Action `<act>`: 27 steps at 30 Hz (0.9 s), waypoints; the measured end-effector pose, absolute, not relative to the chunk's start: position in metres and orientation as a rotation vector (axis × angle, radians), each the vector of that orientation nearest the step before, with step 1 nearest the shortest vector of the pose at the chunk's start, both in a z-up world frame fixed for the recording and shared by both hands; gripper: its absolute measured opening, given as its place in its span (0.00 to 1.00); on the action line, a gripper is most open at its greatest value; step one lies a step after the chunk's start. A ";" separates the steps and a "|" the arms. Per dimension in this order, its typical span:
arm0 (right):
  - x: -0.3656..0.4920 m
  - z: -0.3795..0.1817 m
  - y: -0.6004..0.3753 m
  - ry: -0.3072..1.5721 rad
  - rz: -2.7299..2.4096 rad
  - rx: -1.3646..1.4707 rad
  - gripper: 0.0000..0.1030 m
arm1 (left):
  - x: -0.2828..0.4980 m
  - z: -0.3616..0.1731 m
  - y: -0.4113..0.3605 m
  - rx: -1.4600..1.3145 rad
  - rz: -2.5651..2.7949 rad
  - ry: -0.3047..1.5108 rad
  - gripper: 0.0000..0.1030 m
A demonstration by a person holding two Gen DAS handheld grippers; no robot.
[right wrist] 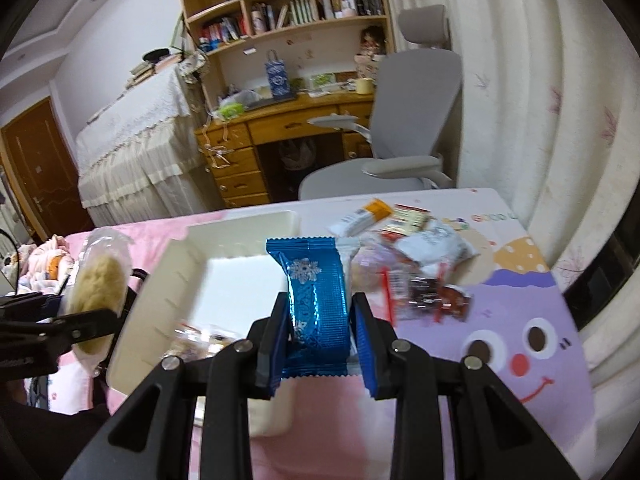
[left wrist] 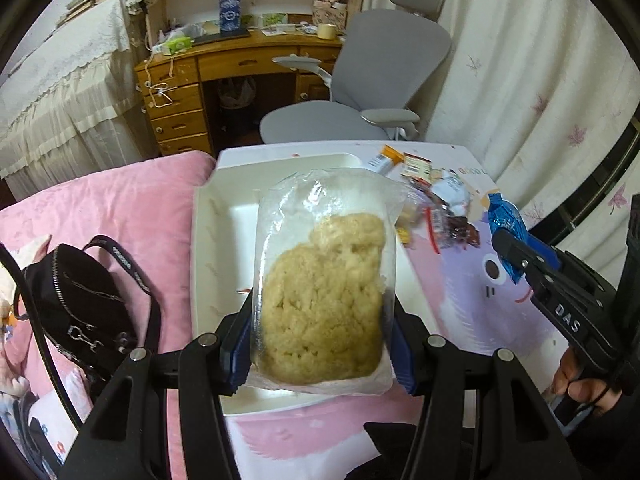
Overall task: Organize snacks
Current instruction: 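Carry both snacks over the white tray and release them inside, then withdraw both grippers from the tray toward the remaining snacks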
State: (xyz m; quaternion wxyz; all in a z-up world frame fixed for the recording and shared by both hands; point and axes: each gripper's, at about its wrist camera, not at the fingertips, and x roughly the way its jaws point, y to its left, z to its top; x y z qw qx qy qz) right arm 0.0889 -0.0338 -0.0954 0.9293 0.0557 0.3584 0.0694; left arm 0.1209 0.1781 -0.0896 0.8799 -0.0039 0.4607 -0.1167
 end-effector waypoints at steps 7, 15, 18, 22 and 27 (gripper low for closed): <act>0.084 -0.095 0.017 0.712 0.229 0.159 0.29 | 0.121 -0.097 0.231 -0.081 -0.178 0.980 0.53; 0.074 -0.095 0.067 0.729 0.350 0.106 0.29 | 0.117 -0.106 0.252 -0.147 -0.152 0.984 0.53; 0.072 -0.095 0.073 0.732 0.371 0.088 0.31 | 0.115 -0.104 0.249 -0.146 -0.137 0.971 0.56; 0.069 -0.098 0.076 0.759 0.364 0.062 0.51 | 0.113 -0.102 0.243 -0.145 -0.141 0.960 0.72; 0.064 -0.098 0.063 0.764 0.329 0.070 0.54 | 0.113 -0.104 0.225 -0.127 -0.174 0.975 0.72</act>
